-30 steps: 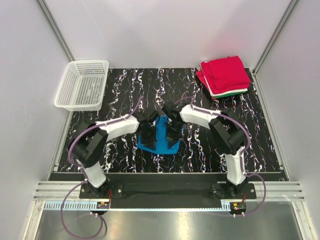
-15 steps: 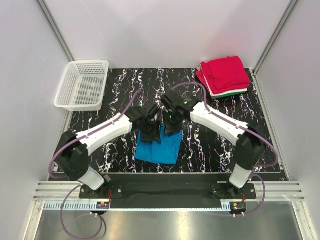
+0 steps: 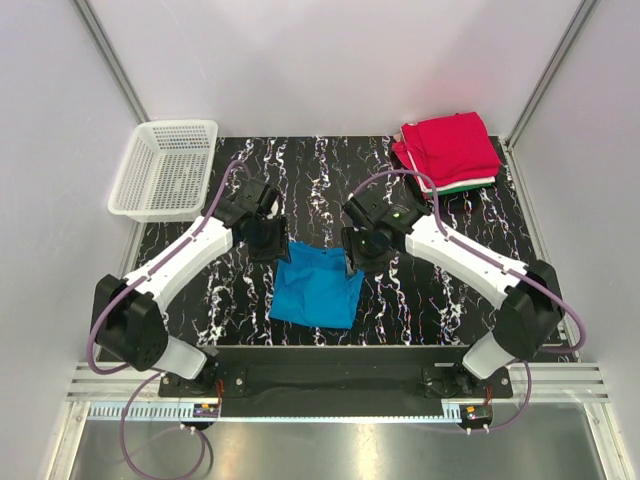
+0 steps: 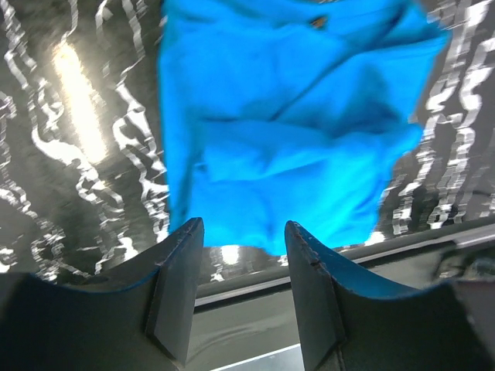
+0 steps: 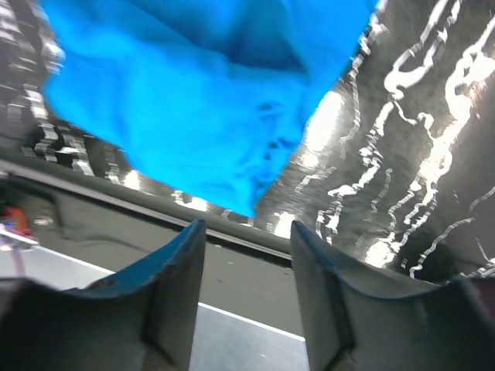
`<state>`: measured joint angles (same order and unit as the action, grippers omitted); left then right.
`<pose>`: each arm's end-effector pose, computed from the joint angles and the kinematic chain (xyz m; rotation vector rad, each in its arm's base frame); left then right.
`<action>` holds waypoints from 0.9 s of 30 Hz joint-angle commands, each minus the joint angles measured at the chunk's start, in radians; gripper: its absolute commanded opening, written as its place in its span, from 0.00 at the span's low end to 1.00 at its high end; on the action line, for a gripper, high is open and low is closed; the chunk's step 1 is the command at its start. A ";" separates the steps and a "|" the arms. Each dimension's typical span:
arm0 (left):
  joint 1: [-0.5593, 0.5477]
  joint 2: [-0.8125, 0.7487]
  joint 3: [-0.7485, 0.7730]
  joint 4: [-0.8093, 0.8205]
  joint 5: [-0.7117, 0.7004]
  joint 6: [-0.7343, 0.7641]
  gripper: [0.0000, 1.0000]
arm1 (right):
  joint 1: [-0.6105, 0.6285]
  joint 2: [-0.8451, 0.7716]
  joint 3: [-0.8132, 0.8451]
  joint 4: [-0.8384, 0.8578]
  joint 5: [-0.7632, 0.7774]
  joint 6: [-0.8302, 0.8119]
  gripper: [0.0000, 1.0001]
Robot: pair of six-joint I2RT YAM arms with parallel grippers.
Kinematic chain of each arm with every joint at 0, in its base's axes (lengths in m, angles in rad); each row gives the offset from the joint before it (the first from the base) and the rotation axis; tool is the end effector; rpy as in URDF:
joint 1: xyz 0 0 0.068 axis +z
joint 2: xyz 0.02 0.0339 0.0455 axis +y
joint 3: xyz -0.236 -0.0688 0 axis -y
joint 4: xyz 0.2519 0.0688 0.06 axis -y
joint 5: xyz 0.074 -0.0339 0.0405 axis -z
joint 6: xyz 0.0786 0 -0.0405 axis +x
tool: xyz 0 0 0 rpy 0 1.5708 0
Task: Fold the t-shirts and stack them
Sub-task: Fold the tshirt
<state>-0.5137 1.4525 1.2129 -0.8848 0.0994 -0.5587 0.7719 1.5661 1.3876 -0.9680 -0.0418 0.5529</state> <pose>0.2721 -0.1625 0.2091 -0.0311 2.7746 -0.4404 0.2415 0.2397 0.2248 -0.3188 2.7844 0.4174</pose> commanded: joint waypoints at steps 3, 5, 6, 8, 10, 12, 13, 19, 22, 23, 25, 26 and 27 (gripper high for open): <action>0.020 0.008 -0.049 0.050 0.010 0.075 0.51 | -0.023 0.038 -0.030 0.064 0.029 -0.077 0.56; 0.023 0.020 -0.058 0.070 0.017 0.085 0.51 | -0.033 0.064 -0.018 0.075 0.036 -0.090 0.56; 0.023 0.031 -0.064 0.073 0.022 0.089 0.51 | -0.037 0.071 -0.013 0.080 0.036 -0.097 0.56; 0.026 0.045 -0.073 0.084 0.039 0.097 0.51 | -0.051 0.090 -0.003 0.092 0.020 -0.105 0.56; 0.027 0.069 -0.073 0.098 0.048 0.105 0.51 | -0.059 0.107 0.005 0.101 0.010 -0.111 0.57; 0.029 0.083 -0.076 0.107 0.060 0.109 0.51 | -0.062 0.138 0.022 0.103 -0.003 -0.117 0.57; 0.029 0.098 -0.075 0.112 0.069 0.109 0.51 | -0.062 0.150 0.031 0.104 -0.009 -0.117 0.57; 0.030 0.131 -0.069 0.126 0.082 0.117 0.51 | -0.063 0.201 0.048 0.123 -0.026 -0.110 0.58; 0.034 0.151 -0.064 0.126 0.085 0.125 0.51 | -0.063 0.222 0.059 0.124 -0.033 -0.111 0.59; 0.035 0.160 -0.061 0.129 0.085 0.129 0.51 | -0.063 0.233 0.060 0.124 -0.035 -0.116 0.59; 0.037 0.169 -0.058 0.132 0.083 0.132 0.51 | -0.063 0.244 0.065 0.123 -0.035 -0.116 0.59; 0.038 0.180 -0.055 0.132 0.083 0.137 0.51 | -0.065 0.253 0.067 0.120 -0.036 -0.117 0.59; 0.040 0.184 -0.053 0.133 0.082 0.138 0.51 | -0.065 0.258 0.067 0.121 -0.036 -0.117 0.59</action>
<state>-0.4850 1.6135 1.1381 -0.7876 0.1616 -0.4480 0.7124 1.8034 1.4097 -0.8665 -0.0700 0.4500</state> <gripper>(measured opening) 0.507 0.591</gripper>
